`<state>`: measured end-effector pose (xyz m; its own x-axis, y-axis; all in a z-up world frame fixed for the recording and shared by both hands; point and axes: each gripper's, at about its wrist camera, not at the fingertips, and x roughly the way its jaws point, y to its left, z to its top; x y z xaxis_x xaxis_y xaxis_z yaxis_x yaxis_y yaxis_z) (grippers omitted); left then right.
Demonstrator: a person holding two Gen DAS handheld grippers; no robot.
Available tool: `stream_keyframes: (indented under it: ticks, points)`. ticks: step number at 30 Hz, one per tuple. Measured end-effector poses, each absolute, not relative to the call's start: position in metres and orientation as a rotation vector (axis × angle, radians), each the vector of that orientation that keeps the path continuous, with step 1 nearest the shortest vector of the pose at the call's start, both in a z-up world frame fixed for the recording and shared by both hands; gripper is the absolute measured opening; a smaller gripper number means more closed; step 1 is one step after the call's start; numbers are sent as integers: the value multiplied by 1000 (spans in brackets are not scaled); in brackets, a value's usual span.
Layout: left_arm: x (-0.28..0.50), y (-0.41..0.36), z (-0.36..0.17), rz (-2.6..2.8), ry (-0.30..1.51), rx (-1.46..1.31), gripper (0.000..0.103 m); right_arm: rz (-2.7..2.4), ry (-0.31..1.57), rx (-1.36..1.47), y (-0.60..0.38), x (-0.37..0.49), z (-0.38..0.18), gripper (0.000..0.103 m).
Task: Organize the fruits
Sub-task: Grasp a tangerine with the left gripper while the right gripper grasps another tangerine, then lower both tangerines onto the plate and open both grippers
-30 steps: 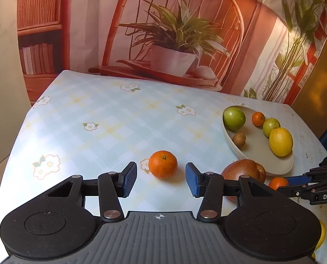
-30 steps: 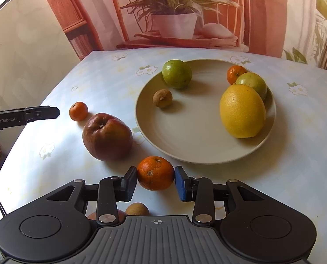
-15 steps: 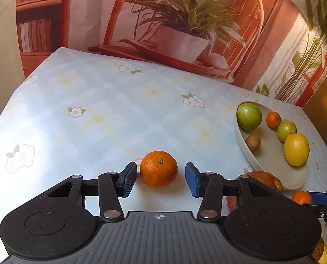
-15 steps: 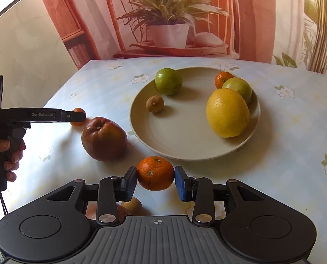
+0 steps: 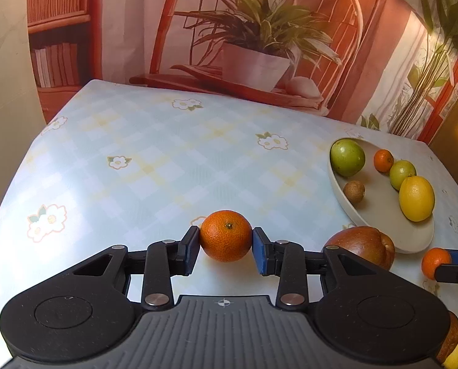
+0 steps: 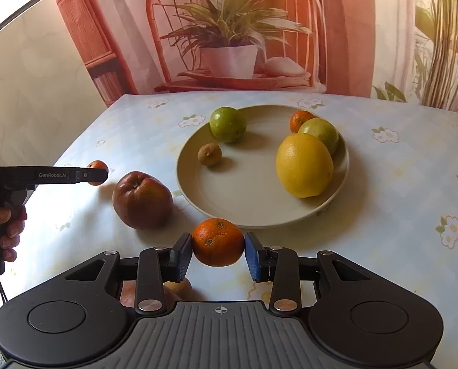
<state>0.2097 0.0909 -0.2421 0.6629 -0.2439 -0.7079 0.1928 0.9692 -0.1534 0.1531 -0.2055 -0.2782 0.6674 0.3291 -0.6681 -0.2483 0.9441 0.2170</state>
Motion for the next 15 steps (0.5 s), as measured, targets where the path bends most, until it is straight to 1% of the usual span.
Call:
stream_keyframes:
  ticks: [8, 15]
  points:
    - [194, 86, -216, -274, 776, -50, 39, 331, 725, 74, -211, 150, -267, 34]
    - [187, 61, -188, -344, 720, -21, 39, 320, 685, 34, -226, 160, -254, 34]
